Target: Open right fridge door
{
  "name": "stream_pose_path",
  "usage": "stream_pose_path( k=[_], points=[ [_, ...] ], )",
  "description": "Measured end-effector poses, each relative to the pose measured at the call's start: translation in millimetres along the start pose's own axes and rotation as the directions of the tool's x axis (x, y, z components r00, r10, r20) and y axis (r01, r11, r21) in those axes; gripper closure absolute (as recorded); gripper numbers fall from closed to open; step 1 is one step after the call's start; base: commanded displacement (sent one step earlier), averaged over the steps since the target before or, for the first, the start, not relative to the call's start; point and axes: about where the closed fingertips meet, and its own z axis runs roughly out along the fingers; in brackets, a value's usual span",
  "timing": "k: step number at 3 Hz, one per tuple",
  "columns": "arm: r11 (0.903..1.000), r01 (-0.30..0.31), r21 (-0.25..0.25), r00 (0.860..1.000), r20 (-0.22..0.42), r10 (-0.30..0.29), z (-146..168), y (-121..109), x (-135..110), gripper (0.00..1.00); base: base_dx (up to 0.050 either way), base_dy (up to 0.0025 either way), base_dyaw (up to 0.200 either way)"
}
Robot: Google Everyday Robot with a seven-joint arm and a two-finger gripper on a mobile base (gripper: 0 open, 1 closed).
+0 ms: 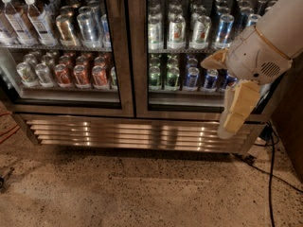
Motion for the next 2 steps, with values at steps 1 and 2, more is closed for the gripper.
stream_pose_path(
  k=[1, 2],
  points=[
    [0.9995, 0.012, -0.030, 0.996, 0.087, -0.009, 1.4, -1.1, 1.2, 0.00, 0.000, 0.00000, 0.000],
    [0.9939, 0.057, -0.094, 0.950, 0.311, -0.025, 7.4, -5.4, 10.4, 0.00, 0.000, 0.00000, 0.000]
  ],
)
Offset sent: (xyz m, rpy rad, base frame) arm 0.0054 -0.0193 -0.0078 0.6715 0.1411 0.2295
